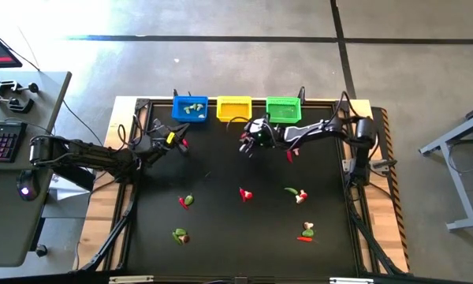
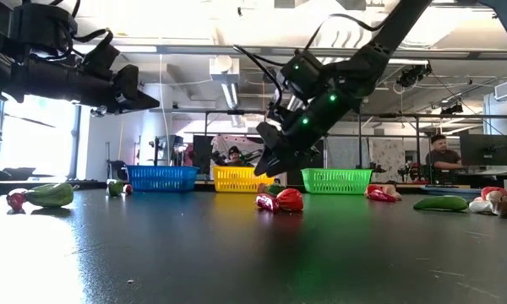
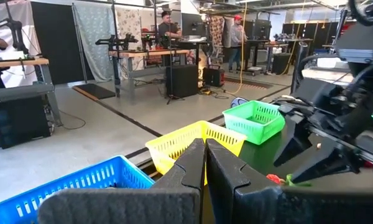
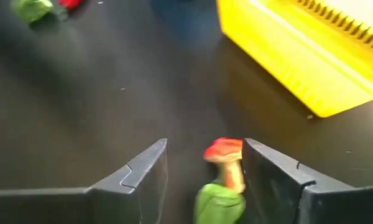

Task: Sort produce into baskets
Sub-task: Put the red mushroom into the blue bin

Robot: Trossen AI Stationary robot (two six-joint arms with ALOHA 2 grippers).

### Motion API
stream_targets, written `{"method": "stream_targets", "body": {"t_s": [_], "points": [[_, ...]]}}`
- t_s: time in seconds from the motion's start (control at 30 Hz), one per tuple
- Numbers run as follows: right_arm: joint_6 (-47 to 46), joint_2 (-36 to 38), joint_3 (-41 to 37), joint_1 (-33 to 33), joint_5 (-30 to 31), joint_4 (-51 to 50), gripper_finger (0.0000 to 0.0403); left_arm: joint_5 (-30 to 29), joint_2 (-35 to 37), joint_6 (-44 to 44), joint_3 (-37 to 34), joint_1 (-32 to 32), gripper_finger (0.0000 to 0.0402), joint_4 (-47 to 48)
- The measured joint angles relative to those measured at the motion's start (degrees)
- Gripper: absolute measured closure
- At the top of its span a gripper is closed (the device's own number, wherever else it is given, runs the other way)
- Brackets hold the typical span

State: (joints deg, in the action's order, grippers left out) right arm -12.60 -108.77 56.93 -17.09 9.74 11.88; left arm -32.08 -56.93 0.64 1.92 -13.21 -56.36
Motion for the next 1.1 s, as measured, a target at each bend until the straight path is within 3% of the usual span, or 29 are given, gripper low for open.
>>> {"method": "stream_targets", "body": {"t_s": [0.17, 0.47, 0.6, 0.87, 1.1], "points": [[0.08, -0.96, 0.04, -1.07, -0.18, 0.08, 0.0224, 0.3, 0.0, 0.0, 0.0, 0.0, 0.0401, 0.02], [0.03, -3.89, 0.02, -1.3, -1.21, 2.2, 0.0239, 14.42, 0.0, 0.73, 0.0, -0.02, 0.0401, 1.96], [0.63, -3.87, 0.02, -1.51, -2.06, 3.41, 0.0262, 14.46, -0.01, 1.1, 0.0, -0.07, 0.0401, 2.1], [1.21, -3.85, 0.02, -2.95, -6.93, 3.93, 0.0365, 14.4, -0.02, 1.09, 0.0, -0.07, 0.0401, 2.16], [2.57, -2.87, 0.82, -2.62, -8.7, 4.7, 0.0397, 13.88, -0.01, 1.41, 0.0, -0.04, 0.0401, 2.16]]}}
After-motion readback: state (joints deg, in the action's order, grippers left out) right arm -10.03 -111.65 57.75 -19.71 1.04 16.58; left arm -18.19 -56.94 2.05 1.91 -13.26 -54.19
